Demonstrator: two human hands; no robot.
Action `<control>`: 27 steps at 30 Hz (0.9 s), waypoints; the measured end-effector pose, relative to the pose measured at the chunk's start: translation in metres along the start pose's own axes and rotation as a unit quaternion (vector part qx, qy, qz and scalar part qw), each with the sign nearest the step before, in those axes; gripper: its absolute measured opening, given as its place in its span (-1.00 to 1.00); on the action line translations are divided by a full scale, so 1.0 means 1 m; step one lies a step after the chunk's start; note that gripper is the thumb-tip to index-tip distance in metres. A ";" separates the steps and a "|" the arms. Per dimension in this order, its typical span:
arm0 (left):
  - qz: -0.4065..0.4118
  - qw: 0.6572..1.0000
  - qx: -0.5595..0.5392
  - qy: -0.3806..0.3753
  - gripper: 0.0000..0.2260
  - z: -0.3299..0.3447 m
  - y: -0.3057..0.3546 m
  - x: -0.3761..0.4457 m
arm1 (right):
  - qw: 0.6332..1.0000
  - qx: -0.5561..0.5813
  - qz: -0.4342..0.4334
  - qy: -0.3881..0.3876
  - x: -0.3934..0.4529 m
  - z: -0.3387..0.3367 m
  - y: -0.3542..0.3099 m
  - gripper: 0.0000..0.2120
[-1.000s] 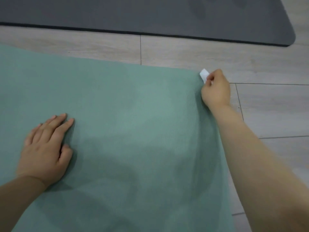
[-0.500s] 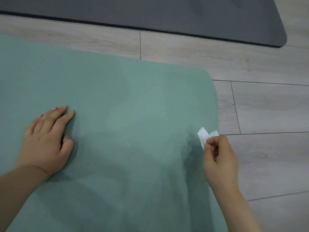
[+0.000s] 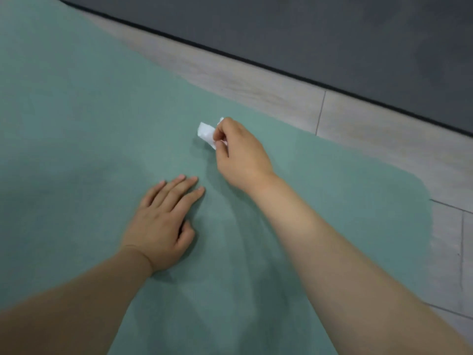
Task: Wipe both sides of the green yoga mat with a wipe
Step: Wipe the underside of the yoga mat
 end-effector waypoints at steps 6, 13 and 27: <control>0.002 1.000 -0.011 -0.007 -0.44 -0.001 -0.001 0.000 | 0.994 -0.061 -0.089 -0.002 0.030 0.030 -0.016 -0.89; 0.014 1.000 -0.010 -0.004 -0.43 0.001 -0.004 0.001 | 0.986 -0.049 -0.158 -0.035 0.078 0.055 -0.051 -0.86; 0.010 1.000 0.015 -0.021 -0.46 0.004 -0.004 0.001 | 0.989 -0.084 -0.111 0.053 0.076 0.068 -0.050 -0.93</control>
Point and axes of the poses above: each hand's wrist, its own x-axis towards the middle knuckle, its own z-axis out of the palm, y = z × x, the point moved 6 cm from there along x, towards the middle knuckle, and after that the axes turned 7 degrees about -y, right-handed, at the moved point
